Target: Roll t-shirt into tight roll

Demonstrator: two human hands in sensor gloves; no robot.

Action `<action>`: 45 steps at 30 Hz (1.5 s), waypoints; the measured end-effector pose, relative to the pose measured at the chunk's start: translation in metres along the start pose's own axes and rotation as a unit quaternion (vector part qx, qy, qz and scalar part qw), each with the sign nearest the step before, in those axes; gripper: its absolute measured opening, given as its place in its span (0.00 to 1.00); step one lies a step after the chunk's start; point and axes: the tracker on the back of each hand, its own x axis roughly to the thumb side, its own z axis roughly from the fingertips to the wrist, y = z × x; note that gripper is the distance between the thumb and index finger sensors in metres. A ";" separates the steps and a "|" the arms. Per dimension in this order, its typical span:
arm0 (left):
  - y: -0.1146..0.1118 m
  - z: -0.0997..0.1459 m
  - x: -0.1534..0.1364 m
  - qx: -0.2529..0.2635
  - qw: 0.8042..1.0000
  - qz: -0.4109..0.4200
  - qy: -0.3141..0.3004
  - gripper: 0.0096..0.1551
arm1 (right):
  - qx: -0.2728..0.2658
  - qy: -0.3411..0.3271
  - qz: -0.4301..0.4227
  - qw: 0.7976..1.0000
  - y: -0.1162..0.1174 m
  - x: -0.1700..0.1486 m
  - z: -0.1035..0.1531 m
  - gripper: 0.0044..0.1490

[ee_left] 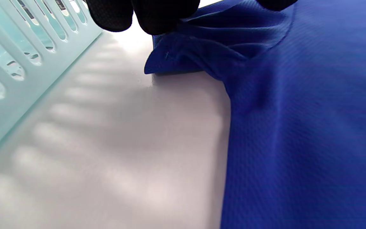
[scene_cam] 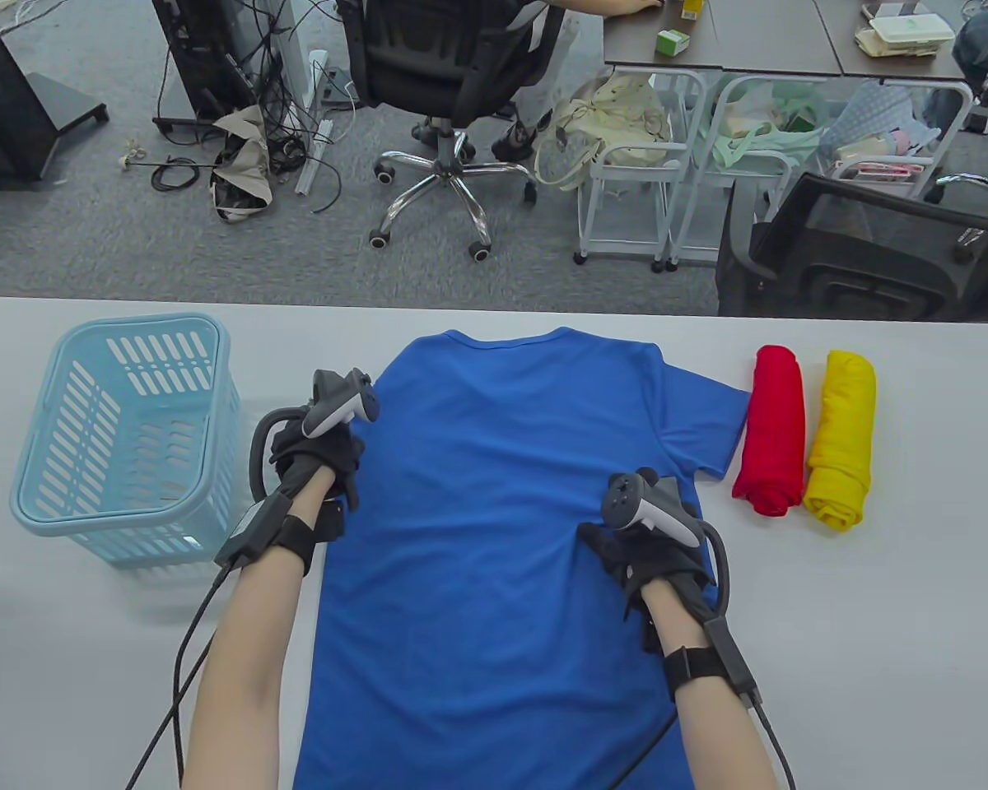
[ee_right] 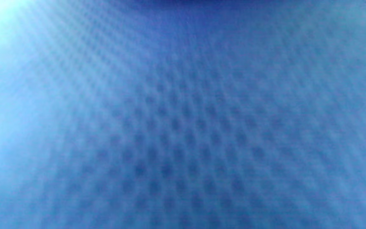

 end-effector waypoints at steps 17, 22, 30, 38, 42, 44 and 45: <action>0.052 0.078 0.056 0.003 0.939 0.108 -0.325 0.24 | 0.008 0.008 0.004 1.000 -0.002 0.002 0.001 0.53; 0.061 0.087 0.060 0.150 0.970 -0.033 -0.190 0.33 | 0.010 0.008 0.003 1.000 -0.002 0.002 0.001 0.53; 0.006 0.054 0.079 0.032 0.978 0.064 -0.197 0.38 | 0.012 0.009 0.003 1.000 -0.002 0.002 0.000 0.53; -0.001 0.108 0.115 0.133 0.961 -0.022 -0.242 0.30 | 0.012 0.010 0.003 1.000 -0.002 0.002 0.000 0.53; -0.019 0.114 0.126 0.176 0.958 -0.115 -0.196 0.36 | 0.013 0.011 0.003 1.000 -0.002 0.002 0.000 0.53; -0.026 0.109 0.128 0.170 0.964 -0.121 -0.167 0.39 | 0.014 0.012 0.003 1.000 -0.002 0.002 0.000 0.53; -0.026 0.108 0.128 0.171 0.967 -0.110 -0.153 0.40 | 0.013 0.011 0.003 1.000 -0.002 0.002 0.000 0.53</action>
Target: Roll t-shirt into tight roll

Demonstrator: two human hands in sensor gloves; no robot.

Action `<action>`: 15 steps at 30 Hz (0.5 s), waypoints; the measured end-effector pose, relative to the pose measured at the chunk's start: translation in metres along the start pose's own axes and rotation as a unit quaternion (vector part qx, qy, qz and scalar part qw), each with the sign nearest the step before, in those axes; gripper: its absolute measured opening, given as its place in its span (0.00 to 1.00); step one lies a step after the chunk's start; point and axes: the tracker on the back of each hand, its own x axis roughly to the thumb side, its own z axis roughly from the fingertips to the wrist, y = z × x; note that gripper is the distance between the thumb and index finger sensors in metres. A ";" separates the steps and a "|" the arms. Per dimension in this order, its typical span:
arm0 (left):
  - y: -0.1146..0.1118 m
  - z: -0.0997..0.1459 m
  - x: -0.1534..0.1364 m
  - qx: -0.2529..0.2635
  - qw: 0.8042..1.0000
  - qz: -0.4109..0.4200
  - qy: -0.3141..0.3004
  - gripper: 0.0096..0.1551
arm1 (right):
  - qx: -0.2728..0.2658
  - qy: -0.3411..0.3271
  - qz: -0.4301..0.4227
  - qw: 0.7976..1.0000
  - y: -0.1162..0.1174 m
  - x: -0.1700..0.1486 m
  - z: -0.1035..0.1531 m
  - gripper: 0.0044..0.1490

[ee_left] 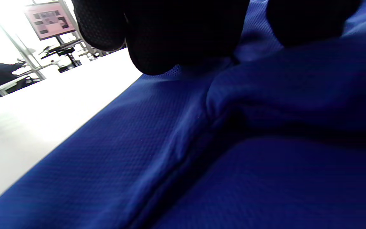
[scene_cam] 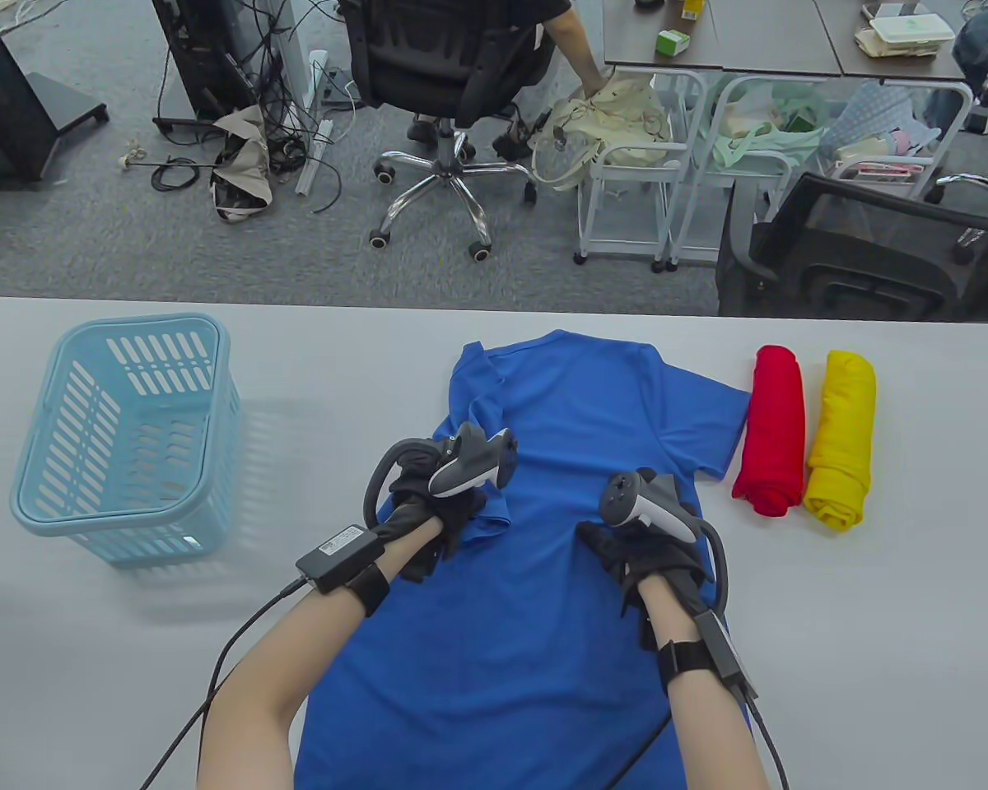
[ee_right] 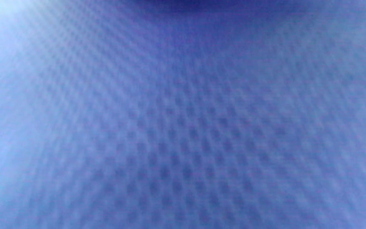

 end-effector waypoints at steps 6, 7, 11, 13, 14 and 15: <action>0.000 -0.002 -0.005 0.015 0.999 0.039 0.010 0.23 | 0.000 0.000 -0.001 1.000 0.000 0.000 0.000 0.53; 0.000 -0.003 -0.008 0.018 0.999 0.043 0.008 0.21 | 0.000 -0.001 0.000 1.000 0.000 0.000 0.000 0.53; 0.006 -0.007 -0.035 0.012 0.997 0.070 0.034 0.21 | 0.000 -0.002 -0.001 1.000 0.000 0.000 0.000 0.53; 0.021 -0.011 -0.058 0.050 0.994 0.005 0.099 0.20 | 0.000 -0.002 -0.001 1.000 0.000 0.000 0.000 0.53; 0.028 -0.012 -0.068 0.081 0.987 -0.038 0.131 0.21 | 0.001 -0.002 -0.001 1.000 0.000 0.000 0.000 0.53; 0.040 -0.016 -0.084 0.131 0.967 -0.109 0.191 0.21 | 0.000 -0.003 -0.001 1.000 0.000 0.000 0.000 0.53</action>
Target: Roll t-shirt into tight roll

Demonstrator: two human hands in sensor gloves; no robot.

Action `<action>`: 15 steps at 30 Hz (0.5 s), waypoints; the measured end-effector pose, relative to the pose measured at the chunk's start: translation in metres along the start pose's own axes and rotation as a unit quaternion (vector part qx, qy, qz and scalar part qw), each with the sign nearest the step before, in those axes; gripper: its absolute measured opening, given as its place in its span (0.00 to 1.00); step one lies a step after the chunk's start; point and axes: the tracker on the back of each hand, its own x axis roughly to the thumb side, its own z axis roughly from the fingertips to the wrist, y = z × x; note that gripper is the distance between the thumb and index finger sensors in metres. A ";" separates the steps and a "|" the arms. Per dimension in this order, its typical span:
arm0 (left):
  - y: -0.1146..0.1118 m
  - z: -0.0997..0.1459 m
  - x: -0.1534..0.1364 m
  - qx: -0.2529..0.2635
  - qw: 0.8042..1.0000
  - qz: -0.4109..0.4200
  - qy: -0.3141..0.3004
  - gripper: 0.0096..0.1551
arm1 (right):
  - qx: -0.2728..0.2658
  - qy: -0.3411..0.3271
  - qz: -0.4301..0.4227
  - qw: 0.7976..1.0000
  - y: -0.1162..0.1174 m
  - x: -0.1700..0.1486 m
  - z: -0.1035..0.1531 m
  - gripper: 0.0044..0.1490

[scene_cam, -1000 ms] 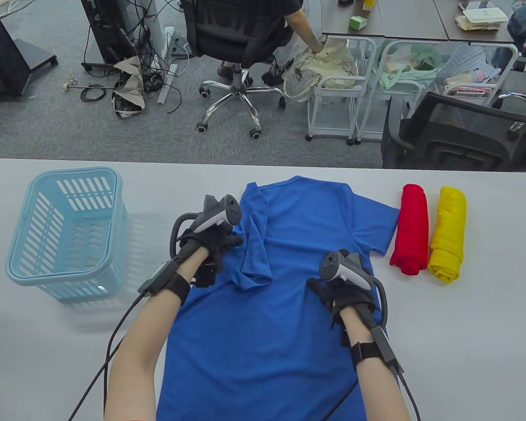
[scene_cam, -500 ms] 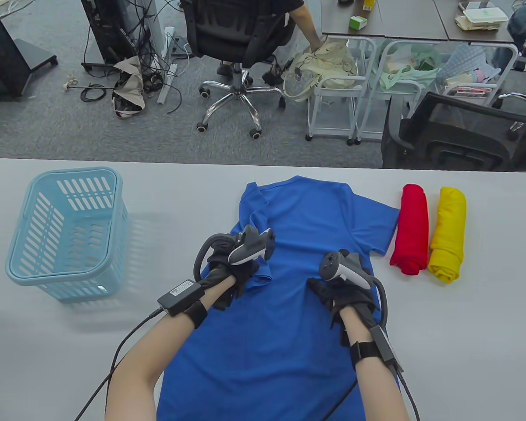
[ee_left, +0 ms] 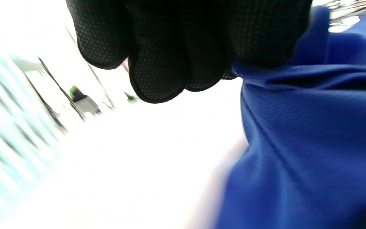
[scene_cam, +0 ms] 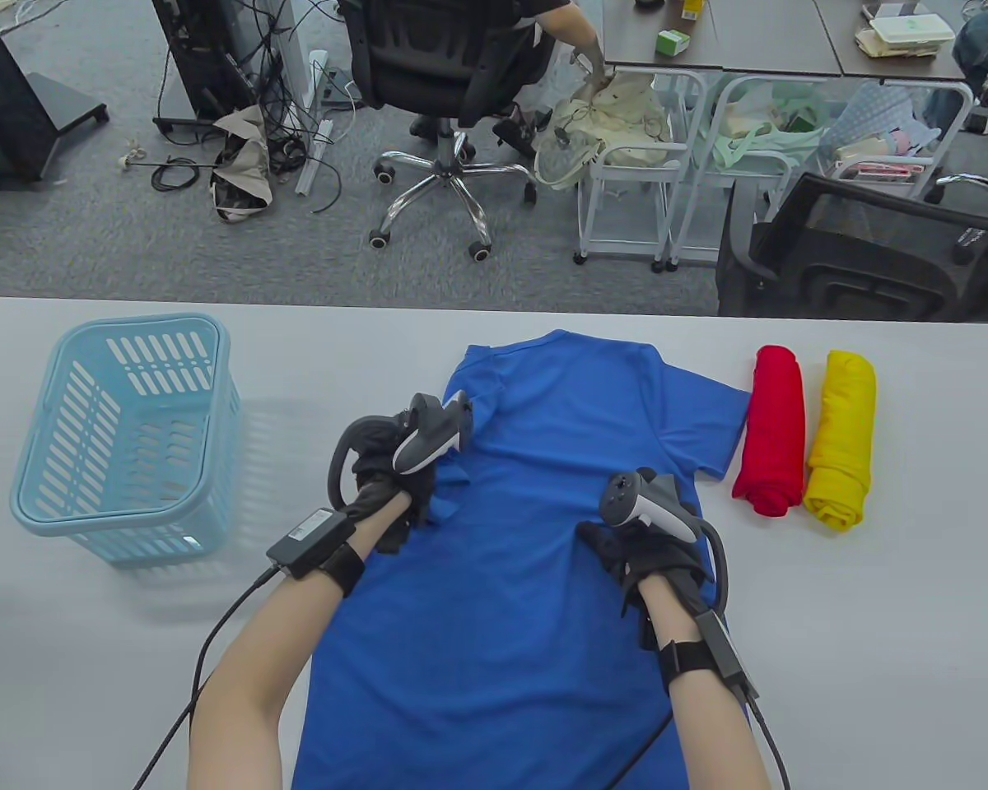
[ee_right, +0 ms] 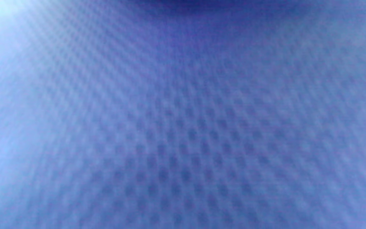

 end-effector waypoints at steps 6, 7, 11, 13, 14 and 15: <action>-0.012 -0.033 -0.034 -0.019 0.995 -0.080 0.052 0.32 | 0.002 0.001 0.000 1.000 0.000 0.000 0.000 0.53; -0.020 -0.033 -0.031 -0.061 0.998 -0.030 0.019 0.32 | 0.002 0.001 0.000 1.000 0.000 0.000 0.000 0.53; -0.067 -0.030 -0.016 -0.270 0.943 0.159 -0.113 0.39 | 0.001 0.001 0.000 1.000 0.000 0.000 0.000 0.53; -0.096 -0.034 -0.008 -0.350 0.911 0.190 -0.109 0.44 | 0.002 0.001 -0.001 1.000 0.000 0.000 0.000 0.53; -0.102 -0.035 -0.007 -0.349 0.916 0.177 -0.090 0.44 | 0.002 0.001 -0.001 1.000 0.000 0.000 0.000 0.53; -0.107 -0.039 -0.007 -0.327 0.933 0.137 -0.058 0.45 | 0.002 0.001 -0.001 1.000 0.000 0.000 0.000 0.53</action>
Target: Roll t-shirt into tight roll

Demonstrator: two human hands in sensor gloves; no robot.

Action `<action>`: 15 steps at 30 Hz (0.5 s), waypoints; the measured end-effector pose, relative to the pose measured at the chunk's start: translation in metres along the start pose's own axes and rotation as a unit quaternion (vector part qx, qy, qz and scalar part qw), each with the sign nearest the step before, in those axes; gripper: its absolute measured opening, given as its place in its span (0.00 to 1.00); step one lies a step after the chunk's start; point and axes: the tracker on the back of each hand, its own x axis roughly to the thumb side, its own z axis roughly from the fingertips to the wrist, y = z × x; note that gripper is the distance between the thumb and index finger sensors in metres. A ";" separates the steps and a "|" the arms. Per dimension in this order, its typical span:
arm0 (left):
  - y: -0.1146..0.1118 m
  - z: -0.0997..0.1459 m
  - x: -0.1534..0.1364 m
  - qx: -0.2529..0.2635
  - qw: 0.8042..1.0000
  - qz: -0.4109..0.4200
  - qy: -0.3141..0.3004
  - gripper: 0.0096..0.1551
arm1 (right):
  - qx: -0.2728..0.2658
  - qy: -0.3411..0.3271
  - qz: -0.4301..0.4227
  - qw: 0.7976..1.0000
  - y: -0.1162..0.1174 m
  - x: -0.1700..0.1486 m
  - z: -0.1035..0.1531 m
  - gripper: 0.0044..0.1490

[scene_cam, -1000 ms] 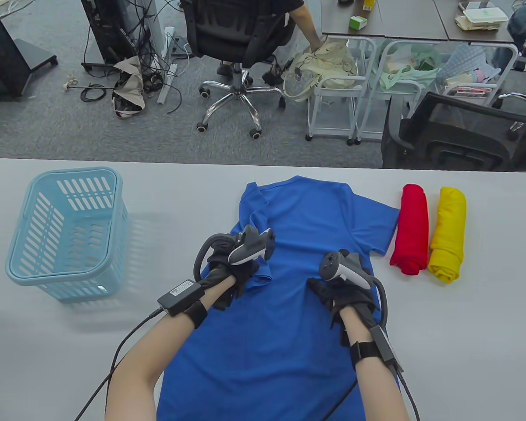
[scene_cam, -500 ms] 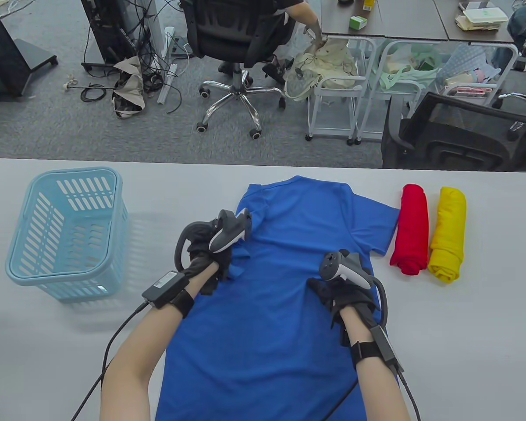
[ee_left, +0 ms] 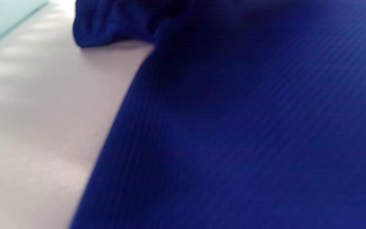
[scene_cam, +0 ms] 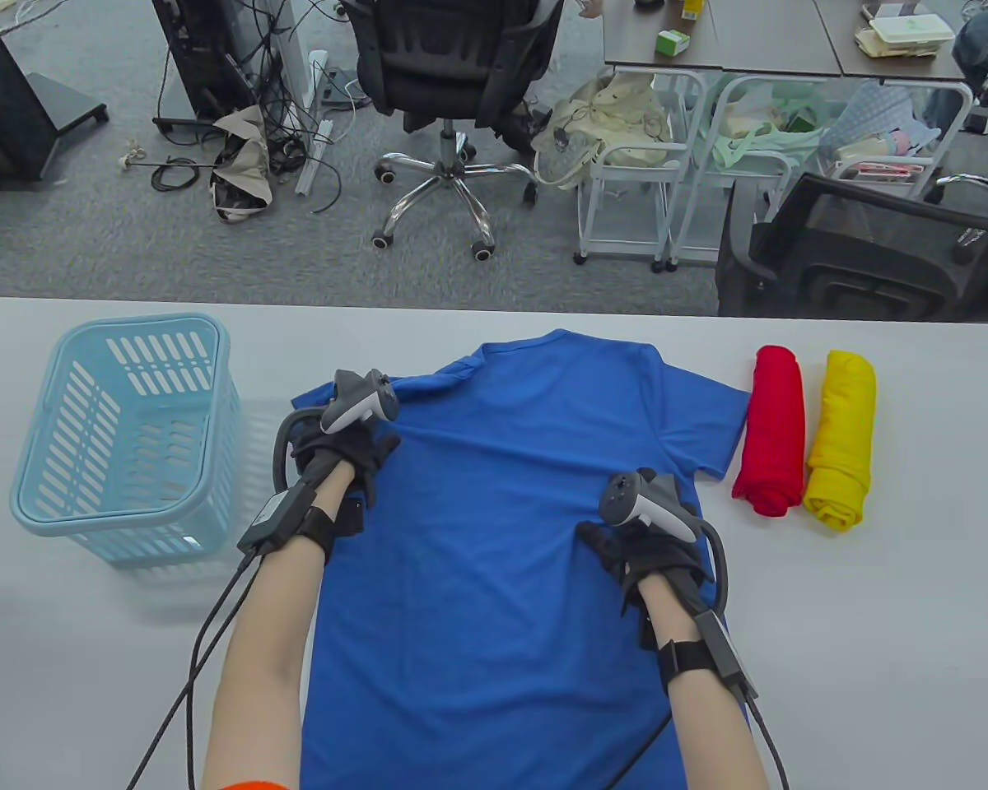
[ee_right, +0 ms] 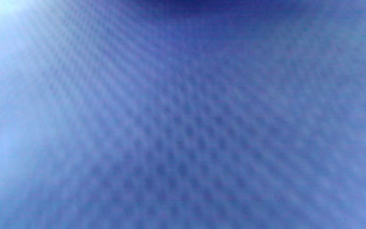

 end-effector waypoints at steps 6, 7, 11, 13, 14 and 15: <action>0.019 0.000 0.011 0.069 0.991 -0.089 0.070 0.52 | 0.000 0.001 -0.001 1.000 0.000 0.000 0.000 0.53; 0.019 0.000 0.012 0.066 0.993 -0.075 0.055 0.50 | 0.000 0.001 -0.001 1.000 0.000 0.000 0.000 0.53; 0.007 -0.014 0.007 -0.024 0.999 -0.014 0.019 0.48 | 0.000 0.001 -0.001 1.000 0.000 0.000 0.000 0.53; 0.006 -0.015 0.004 -0.020 0.999 0.007 0.025 0.47 | 0.000 0.001 -0.001 1.000 0.000 0.000 0.000 0.53; 0.006 -0.015 0.003 -0.015 1.000 0.002 0.025 0.48 | -0.001 0.001 -0.002 1.000 0.000 0.000 0.000 0.53; 0.007 -0.013 0.003 -0.015 1.000 0.001 0.021 0.48 | -0.001 0.001 -0.002 1.000 0.000 0.000 0.000 0.53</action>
